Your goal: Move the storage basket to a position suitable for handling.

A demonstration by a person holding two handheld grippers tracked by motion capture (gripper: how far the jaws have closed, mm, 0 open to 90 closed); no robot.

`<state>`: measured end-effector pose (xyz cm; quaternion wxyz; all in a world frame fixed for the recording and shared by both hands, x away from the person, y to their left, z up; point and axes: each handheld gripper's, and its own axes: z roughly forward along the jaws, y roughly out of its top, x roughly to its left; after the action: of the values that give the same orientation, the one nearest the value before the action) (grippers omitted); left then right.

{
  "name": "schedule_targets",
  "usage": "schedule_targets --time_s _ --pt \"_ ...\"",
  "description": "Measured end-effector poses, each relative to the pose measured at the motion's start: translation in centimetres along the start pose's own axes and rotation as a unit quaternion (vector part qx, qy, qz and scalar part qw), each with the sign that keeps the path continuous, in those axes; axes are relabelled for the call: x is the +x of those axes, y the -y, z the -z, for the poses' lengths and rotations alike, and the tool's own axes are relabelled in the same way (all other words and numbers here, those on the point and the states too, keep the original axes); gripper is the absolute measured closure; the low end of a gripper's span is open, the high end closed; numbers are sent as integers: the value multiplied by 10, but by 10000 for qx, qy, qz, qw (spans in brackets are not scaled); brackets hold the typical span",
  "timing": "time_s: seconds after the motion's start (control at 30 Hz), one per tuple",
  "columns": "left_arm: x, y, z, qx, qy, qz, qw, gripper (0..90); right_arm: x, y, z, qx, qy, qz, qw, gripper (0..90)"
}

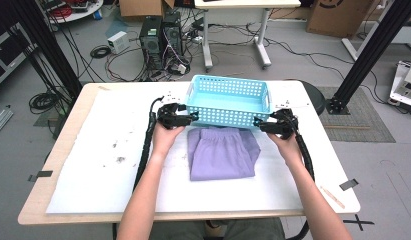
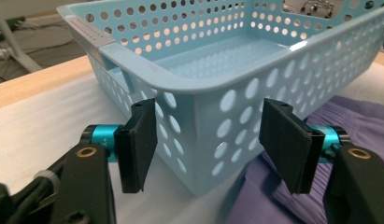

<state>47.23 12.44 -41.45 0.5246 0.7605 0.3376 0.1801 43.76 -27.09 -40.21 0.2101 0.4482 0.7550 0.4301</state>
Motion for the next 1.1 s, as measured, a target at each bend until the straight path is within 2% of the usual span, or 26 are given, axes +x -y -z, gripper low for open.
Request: schedule_targets --time_s 0.07,0.17,0.27,0.3,0.33,0.37,0.4,0.43,0.47,0.53,0.57,0.6,0.63,0.67,0.7,0.77,0.83,0.9,1.1 --pt "-1 2 4 0 -24 -4 10000 373 0 -1 -1 37 -33 25 10000 286" --pt "-1 10 18 -38 -69 128 9999 373 6 -4 -4 107 -125 149 9998 316" --pt "-1 14 24 -11 -148 128 9998 387 10 -3 -6 131 -147 238 9995 350" --pt "-2 17 26 74 -191 -10 9998 390 13 -3 -7 188 -136 307 9993 368" --pt "-2 17 26 74 -191 -10 9998 392 14 -2 -7 202 -108 362 9991 371" --pt "-3 20 26 53 -259 -126 9996 391 14 -2 -7 219 -97 371 9990 377" --pt "-3 20 26 53 -259 -126 9996 365 14 -2 -7 219 -97 371 9990 377" --pt "-3 21 23 93 -425 -218 9988 331 13 -1 -7 197 -125 362 9991 376" --pt "-3 22 21 90 -436 -219 9988 327 12 -1 -8 213 -152 326 9991 374" --pt "-1 23 19 41 -394 -180 9991 311 11 -1 -8 211 -176 318 9991 371" --pt "0 23 16 -41 -287 -112 9995 294 10 -1 -9 212 -193 366 9989 363" --pt "1 23 13 -22 -185 -60 9998 294 9 -1 -10 216 -216 366 9989 361" --pt "0 21 10 31 -195 -17 9998 286 8 0 -11 231 -255 353 9988 363" --pt "0 21 10 31 -195 -17 9998 287 7 0 -12 245 -221 362 9988 371" --pt "1 18 8 95 -85 107 9999 288 7 0 -12 252 -192 369 9988 384" --pt "-1 15 9 121 -97 148 9998 293 7 -1 -10 245 -81 348 9991 425" --pt "-4 12 12 101 -108 111 9998 293 7 -2 -6 170 -3 410 9990 446" --pt "-5 10 18 57 -106 102 9999 292 9 -4 -2 168 -37 397 9991 454" --pt "-10 12 35 -22 -134 42 9999 289 21 -1 6 144 -54 569 9983 491"
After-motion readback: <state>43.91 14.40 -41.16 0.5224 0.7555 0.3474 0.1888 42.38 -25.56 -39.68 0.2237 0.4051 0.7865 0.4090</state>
